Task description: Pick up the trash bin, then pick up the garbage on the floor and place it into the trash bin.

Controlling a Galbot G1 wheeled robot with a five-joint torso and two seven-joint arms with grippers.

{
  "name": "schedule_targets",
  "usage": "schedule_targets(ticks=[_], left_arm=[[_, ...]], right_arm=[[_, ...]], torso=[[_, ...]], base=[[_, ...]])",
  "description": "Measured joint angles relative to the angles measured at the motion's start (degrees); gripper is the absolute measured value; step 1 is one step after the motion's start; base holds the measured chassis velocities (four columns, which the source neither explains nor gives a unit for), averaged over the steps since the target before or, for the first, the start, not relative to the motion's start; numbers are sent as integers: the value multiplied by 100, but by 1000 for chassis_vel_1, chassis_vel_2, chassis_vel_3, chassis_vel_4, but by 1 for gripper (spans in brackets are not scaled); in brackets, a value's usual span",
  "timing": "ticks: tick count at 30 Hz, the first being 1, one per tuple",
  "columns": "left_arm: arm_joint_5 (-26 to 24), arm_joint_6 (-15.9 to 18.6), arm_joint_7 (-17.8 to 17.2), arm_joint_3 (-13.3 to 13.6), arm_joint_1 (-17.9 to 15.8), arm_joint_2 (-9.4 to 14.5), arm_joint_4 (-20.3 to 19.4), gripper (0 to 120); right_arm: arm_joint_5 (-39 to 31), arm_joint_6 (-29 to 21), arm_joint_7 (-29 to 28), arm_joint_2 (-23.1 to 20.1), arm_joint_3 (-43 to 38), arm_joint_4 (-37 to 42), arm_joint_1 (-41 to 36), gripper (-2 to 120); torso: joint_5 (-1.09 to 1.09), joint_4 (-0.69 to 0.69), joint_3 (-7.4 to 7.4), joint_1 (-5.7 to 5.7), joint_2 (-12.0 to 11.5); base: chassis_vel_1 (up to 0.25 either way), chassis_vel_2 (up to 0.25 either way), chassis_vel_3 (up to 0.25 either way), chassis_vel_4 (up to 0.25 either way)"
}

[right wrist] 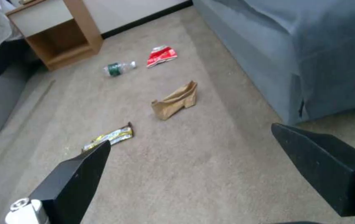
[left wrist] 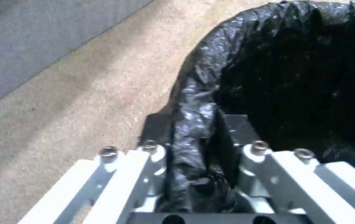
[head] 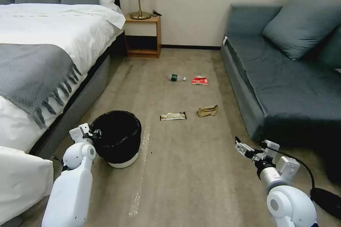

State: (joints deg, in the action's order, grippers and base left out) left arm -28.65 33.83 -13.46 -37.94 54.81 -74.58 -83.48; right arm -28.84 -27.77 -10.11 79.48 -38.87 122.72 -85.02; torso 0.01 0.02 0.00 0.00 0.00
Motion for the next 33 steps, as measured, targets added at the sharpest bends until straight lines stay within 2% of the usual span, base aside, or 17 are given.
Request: schedule_targets(ticks=[2,6,14,18,19,23,24,28,29,33], left_arm=[[75,-19,142,-28,0,23,14,11],[191,-77,225,-62,22,21,-46,5],[425,-185,238,-142,239,-14,-507,5],[737,-225,238,-208,467,-13,-1020,4],[737,-225,238,-208,467,-13,-1020,4],[1150,-235,236,-326,743,36,-1677,4],[1150,-235,236,-326,743,36,-1677,4],[1471,-266,200,-475,1078,5,-2390,4],[1471,-266,200,-475,1078,5,-2390,4],[1837,-327,187,-586,1444,-20,-2872,4]], right_arm=[[-19,-19,-1,-7,18,-38,45,100],[-63,-38,-7,-30,23,-78,98,100],[-174,7,-9,-57,23,-157,161,100],[-258,-33,28,-60,24,-165,172,100],[-258,-33,28,-60,24,-165,172,100],[-344,-68,78,-58,32,-154,174,100],[-344,-68,78,-58,32,-154,174,100],[-346,-5,98,-52,29,-200,180,100],[-346,-5,98,-52,29,-200,180,100],[-346,62,116,-46,23,-227,158,100]], torso=[[-3,-2,0,0,0],[-5,-4,0,0,0],[-6,-6,1,0,-1],[-2,-5,2,0,-1],[-2,-5,2,0,-1],[-2,-2,1,0,-1],[-2,-2,1,0,-1],[-2,-3,0,0,-1],[-2,-3,0,0,-1],[-2,-2,0,0,-1]], base=[[0,0,0,0],[0,0,0,0],[0,0,0,0],[0,0,0,0],[0,0,0,0],[0,0,0,0],[0,0,0,0],[0,0,0,0],[0,0,0,0],[0,0,0,0]])
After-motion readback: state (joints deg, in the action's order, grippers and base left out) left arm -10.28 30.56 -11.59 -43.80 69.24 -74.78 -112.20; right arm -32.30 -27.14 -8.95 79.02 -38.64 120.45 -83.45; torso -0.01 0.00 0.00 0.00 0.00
